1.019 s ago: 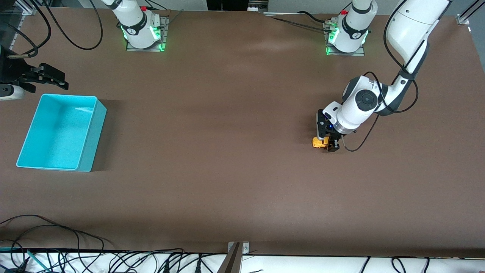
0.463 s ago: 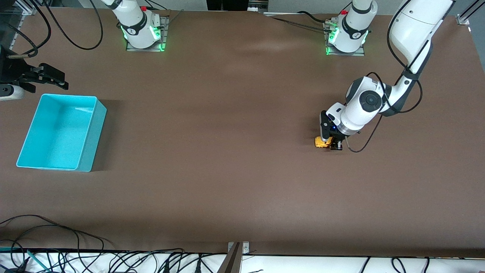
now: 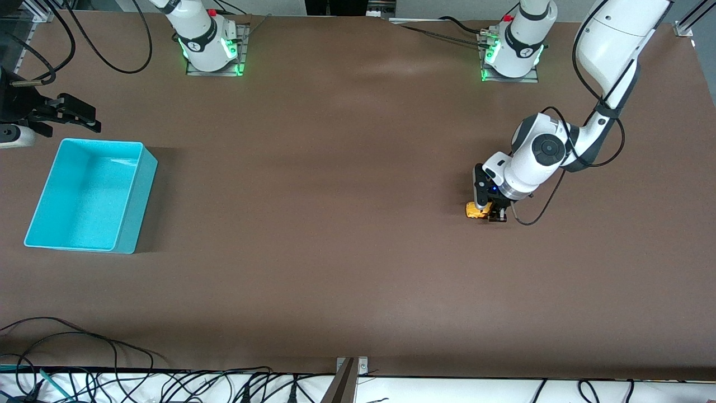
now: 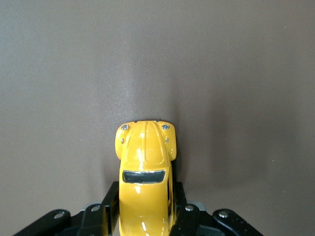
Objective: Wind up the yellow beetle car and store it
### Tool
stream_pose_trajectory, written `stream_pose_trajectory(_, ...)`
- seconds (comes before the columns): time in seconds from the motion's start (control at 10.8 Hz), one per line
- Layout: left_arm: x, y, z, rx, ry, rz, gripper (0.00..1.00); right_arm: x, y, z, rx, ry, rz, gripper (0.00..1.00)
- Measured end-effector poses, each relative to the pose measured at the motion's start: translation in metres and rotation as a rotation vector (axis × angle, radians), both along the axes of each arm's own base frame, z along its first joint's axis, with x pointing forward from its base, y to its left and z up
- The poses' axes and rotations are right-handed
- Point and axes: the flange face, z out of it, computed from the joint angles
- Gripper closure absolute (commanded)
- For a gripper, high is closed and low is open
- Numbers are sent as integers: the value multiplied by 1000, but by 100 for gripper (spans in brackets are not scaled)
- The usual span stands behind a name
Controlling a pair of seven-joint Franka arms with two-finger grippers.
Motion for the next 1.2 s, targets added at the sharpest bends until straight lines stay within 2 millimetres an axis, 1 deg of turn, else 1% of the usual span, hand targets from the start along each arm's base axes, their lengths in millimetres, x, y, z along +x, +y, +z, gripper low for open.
stream_pose_trajectory(0.19,0,0,0,0,0,0,90,0,0,0,0,0,0,0)
stream_pose_trajectory(0.46,0,2,-1,0,2,0,90,0,0,0,0,0,0,0)
stream_pose_trajectory(0.74,2,13,-1,5,7,-12,90,0,-1,0,0,0,0,0)
stream_pose_trajectory(0.93,3,29,-1,10,10,-29,90,0,-1,0,0,0,1,0)
stream_pose_trajectory(1.2,8,75,-1,24,17,-42,90,0,-1,0,0,0,1,0)
